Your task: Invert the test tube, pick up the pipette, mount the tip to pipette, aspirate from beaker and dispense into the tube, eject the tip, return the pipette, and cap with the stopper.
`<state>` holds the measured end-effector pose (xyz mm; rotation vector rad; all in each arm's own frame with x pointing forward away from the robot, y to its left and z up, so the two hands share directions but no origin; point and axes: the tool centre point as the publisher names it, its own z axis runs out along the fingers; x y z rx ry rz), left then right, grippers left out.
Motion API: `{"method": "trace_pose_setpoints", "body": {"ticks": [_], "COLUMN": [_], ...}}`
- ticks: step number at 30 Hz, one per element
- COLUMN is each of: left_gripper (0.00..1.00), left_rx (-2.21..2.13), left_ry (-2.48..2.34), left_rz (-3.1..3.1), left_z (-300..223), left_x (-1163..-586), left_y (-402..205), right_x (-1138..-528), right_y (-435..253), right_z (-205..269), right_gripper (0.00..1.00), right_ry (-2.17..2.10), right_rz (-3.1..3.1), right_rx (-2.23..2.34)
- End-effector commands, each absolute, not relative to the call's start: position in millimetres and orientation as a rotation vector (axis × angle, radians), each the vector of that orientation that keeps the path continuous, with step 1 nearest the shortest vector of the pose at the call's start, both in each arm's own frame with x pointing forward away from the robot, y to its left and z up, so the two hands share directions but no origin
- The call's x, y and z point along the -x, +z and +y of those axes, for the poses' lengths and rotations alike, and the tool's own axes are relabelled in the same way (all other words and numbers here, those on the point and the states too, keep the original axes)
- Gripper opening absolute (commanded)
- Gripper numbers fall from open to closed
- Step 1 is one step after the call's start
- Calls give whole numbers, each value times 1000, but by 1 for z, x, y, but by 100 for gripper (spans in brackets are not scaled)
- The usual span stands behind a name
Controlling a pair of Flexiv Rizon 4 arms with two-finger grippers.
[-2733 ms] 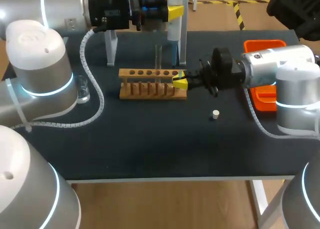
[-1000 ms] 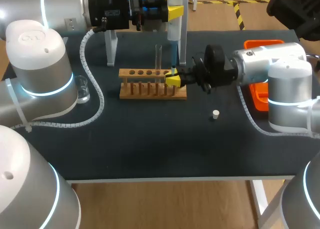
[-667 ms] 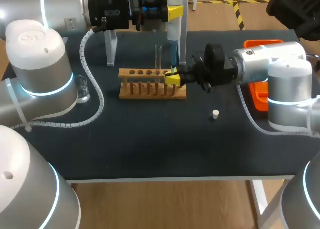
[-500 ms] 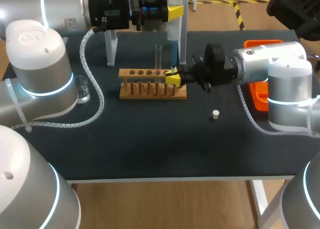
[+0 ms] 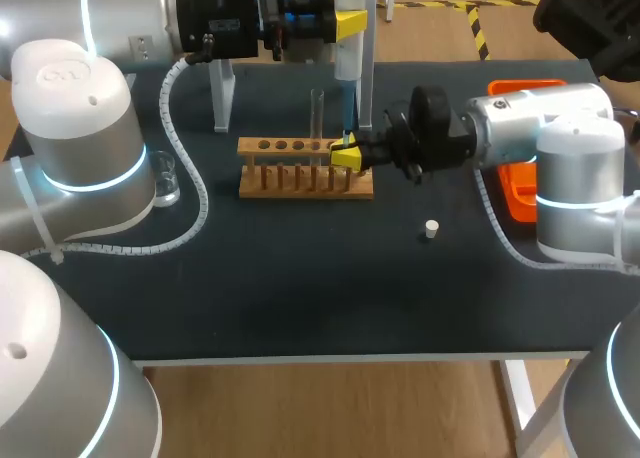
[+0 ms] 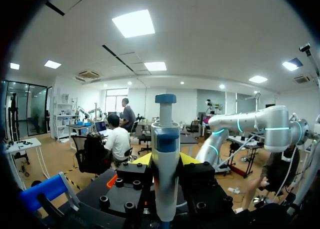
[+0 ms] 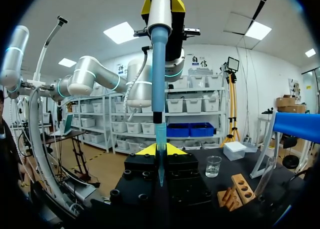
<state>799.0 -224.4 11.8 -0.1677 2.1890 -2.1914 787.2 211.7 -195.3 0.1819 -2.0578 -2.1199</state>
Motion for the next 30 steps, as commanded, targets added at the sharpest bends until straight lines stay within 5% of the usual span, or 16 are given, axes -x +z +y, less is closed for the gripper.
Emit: {"method": "trace_pose_setpoints", "body": {"ticks": [1,30], "left_gripper": [0,0], "left_rx": [167,167], "left_ry": [-2193,-2193], "left_rz": [2185,2185], "left_z": [-225,-225], "left_x": [-799,-799], "left_y": [10,10], "right_x": [-788,-789], "right_y": [-194,-192], "right_z": [211,208], "right_gripper": [0,0], "right_ry": [-2119,-2126], "right_rz": [-2058,-2057], "right_rx": [-183,-190]}}
